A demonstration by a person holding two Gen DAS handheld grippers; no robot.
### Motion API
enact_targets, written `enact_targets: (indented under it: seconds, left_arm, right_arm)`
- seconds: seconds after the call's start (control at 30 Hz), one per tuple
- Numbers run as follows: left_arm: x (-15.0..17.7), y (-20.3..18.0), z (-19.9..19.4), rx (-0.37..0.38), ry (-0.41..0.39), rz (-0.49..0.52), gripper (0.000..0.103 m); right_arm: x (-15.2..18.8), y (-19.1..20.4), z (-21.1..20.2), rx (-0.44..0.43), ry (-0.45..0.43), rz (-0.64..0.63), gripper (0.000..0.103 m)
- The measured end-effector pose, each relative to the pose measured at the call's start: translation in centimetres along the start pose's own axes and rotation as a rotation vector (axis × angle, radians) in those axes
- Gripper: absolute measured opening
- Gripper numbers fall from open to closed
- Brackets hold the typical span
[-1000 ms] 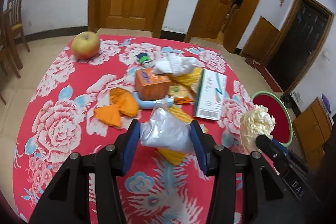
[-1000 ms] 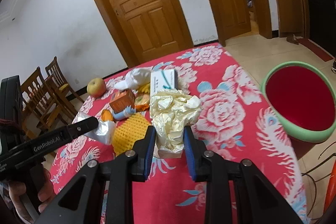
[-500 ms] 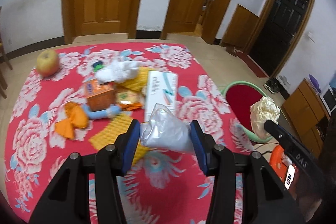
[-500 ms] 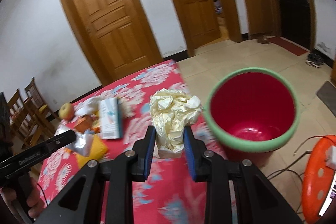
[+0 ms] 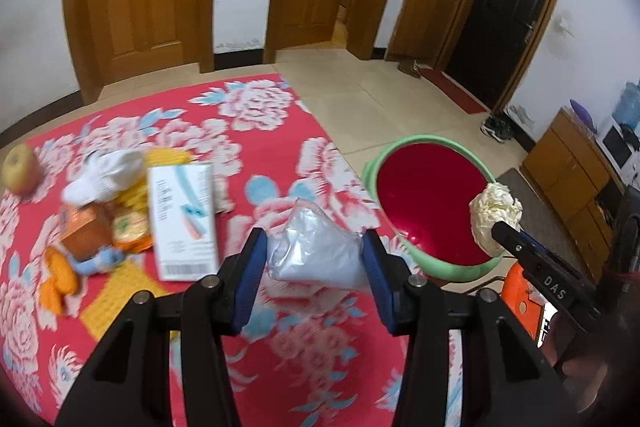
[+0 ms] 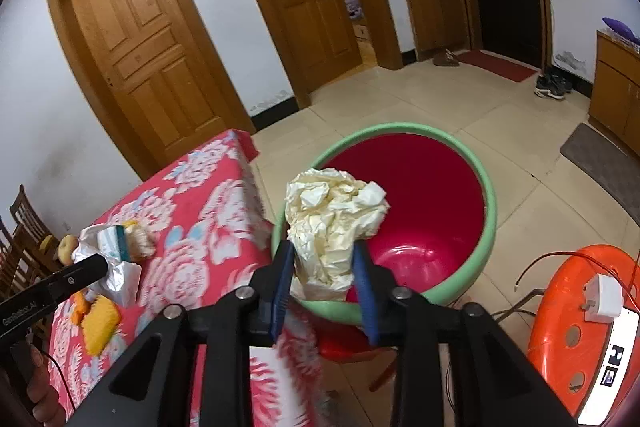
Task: Collect trash
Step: 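Carry both items over the red bucket and open the right tool to drop the tissue, then open the left tool to drop the plastic bag into the bucket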
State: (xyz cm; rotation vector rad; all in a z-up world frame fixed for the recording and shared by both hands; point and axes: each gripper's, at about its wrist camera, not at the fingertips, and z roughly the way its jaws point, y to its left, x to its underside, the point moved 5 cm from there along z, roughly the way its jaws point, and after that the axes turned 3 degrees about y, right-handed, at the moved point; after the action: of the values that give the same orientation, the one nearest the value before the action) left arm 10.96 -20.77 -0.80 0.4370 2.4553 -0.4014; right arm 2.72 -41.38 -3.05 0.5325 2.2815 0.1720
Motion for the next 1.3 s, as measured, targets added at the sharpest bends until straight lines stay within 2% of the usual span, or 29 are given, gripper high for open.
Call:
enact_targets:
  seconds: [0.07, 0.13, 0.3, 0.73, 0.8, 0.87, 0.97, 1.3]
  left_arm:
    - [-0.4, -1.0, 0.8, 0.008, 0.007, 0.017, 0.049]
    - [-0.9, -1.9, 1.7, 0.012, 0.018, 0.032, 0.049]
    - [-1.8, -4.2, 4.1, 0.027, 0.046, 0.065, 0.049]
    - [-2.6, -10.2, 10.6, 0.073, 0.123, 0.164, 0.049]
    - [-2.7, -10.6, 11.1, 0.069, 0.130, 0.172, 0.052]
    - [-2.7, -11.1, 11.3, 0.066, 0.135, 0.180, 0.065]
    - [-2.7, -11.2, 11.0, 0.046, 0.117, 0.189, 0.075]
    - [-2.4, -9.7, 8.6, 0.018, 0.090, 0.157, 0.075]
  right_arm:
    - [-0.3, -0.9, 0.4, 0.013, -0.002, 0.012, 0.041]
    - [-0.6, -1.7, 0.9, 0.017, 0.005, 0.024, 0.057]
    - [-1.2, -3.1, 1.4, 0.014, 0.001, 0.036, 0.062]
    - [-1.2, -5.8, 0.4, 0.012, -0.035, 0.090, 0.063]
    - [-1.3, -6.2, 0.1, 0.012, -0.044, 0.101, 0.063]
    - [-1.3, -6.4, 0.0, 0.011, -0.049, 0.111, 0.063]
    - [-1.3, -6.6, -0.2, 0.012, -0.054, 0.121, 0.063]
    - [-1.1, -6.5, -1.1, 0.003, -0.064, 0.133, 0.063]
